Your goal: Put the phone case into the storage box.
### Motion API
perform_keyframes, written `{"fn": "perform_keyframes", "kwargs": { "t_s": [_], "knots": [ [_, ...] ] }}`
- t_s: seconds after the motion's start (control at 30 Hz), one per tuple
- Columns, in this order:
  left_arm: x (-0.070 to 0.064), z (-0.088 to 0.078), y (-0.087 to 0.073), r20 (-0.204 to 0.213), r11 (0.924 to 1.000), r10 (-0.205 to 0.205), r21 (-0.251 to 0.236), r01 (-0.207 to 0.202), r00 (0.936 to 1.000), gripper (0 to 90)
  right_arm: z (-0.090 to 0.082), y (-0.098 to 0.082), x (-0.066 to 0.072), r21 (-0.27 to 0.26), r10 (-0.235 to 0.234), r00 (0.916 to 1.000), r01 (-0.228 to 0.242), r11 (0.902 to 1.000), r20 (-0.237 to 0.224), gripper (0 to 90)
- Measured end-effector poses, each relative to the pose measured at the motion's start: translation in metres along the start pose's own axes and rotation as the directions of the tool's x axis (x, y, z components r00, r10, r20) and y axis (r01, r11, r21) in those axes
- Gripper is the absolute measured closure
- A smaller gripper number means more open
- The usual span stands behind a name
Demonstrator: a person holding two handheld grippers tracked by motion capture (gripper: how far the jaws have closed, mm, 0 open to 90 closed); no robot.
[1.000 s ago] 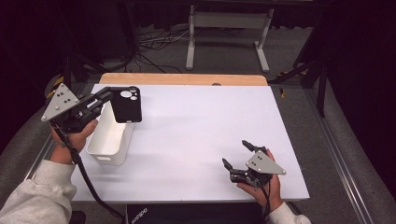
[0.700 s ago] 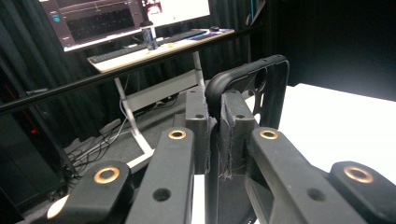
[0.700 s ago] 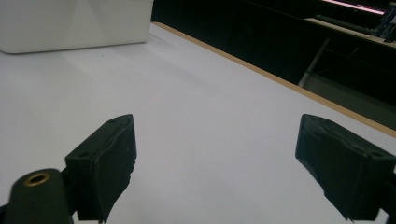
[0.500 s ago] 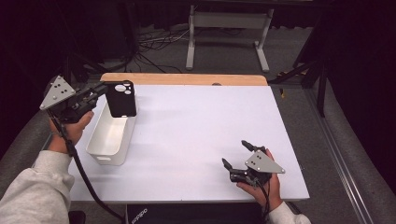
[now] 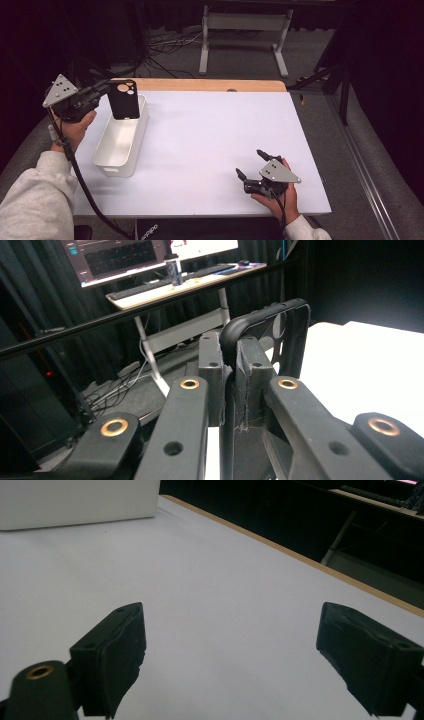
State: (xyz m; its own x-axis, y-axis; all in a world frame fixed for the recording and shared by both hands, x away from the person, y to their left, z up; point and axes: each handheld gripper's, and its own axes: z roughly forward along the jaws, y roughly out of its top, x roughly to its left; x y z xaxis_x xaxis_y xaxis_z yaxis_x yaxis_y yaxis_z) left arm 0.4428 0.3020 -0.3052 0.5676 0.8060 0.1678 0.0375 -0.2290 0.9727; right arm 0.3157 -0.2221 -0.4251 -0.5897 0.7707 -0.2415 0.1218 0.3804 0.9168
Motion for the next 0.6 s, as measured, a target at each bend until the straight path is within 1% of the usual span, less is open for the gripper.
{"fn": "perform_keyframes", "kwargs": {
  "t_s": [0.03,0.07,0.1,0.13,0.2,0.27,0.4,0.47,0.5,0.53,0.6],
  "knots": [
    [0.000,0.000,0.000,0.000,1.0000,0.000,0.000,0.000,1.0000,83.6,0.001,0.000,0.000,0.001,0.002,1.0000,-0.002,1.0000,0.000,13.0],
    [0.005,0.004,-0.002,0.002,1.0000,0.005,-0.001,-0.005,1.0000,83.6,0.001,0.000,0.000,0.003,0.002,1.0000,-0.002,1.0000,0.000,13.0],
    [0.005,0.004,-0.002,0.002,1.0000,0.005,-0.001,-0.005,1.0000,83.6,0.002,0.000,0.000,0.006,0.003,1.0000,-0.003,1.0000,0.001,13.0],
    [0.008,0.006,-0.003,0.006,1.0000,0.003,-0.004,-0.003,1.0000,83.6,0.002,0.000,-0.001,0.008,0.004,1.0000,-0.004,1.0000,0.002,13.0],
    [0.014,0.010,-0.007,0.016,0.9999,0.017,-0.004,-0.017,0.9997,83.6,0.003,0.000,-0.001,0.007,0.006,1.0000,-0.006,1.0000,0.001,13.0],
    [0.021,0.013,-0.011,0.033,0.9998,0.005,-0.017,-0.004,0.9994,83.6,0.003,0.001,-0.001,0.010,0.003,1.0000,-0.003,0.9999,0.009,13.0],
    [0.030,0.024,-0.022,0.033,0.9997,-0.008,-0.021,0.008,0.9994,83.6,0.004,-0.001,-0.004,0.019,0.010,0.9998,-0.010,0.9998,0.019,13.0],
    [0.032,0.026,-0.023,0.033,0.9997,-0.012,-0.022,0.013,0.9994,83.6,0.005,-0.002,-0.005,0.024,0.014,0.9996,-0.014,0.9996,0.023,13.0],
    [0.034,0.030,-0.027,0.033,0.9997,-0.014,-0.020,0.014,0.9994,83.6,0.005,-0.002,-0.005,0.024,0.014,0.9996,-0.014,0.9996,0.023,13.0],
    [0.036,0.034,-0.030,0.027,0.9996,-0.021,-0.019,0.022,0.9994,83.6,0.006,-0.003,-0.006,0.027,0.035,0.9991,-0.036,0.9990,0.022,13.0],
    [0.038,0.040,-0.034,0.024,0.9998,-0.020,-0.009,0.020,0.9995,83.6,0.006,-0.004,-0.008,0.034,0.031,0.9990,-0.032,0.9989,0.031,13.0]
  ]
}}
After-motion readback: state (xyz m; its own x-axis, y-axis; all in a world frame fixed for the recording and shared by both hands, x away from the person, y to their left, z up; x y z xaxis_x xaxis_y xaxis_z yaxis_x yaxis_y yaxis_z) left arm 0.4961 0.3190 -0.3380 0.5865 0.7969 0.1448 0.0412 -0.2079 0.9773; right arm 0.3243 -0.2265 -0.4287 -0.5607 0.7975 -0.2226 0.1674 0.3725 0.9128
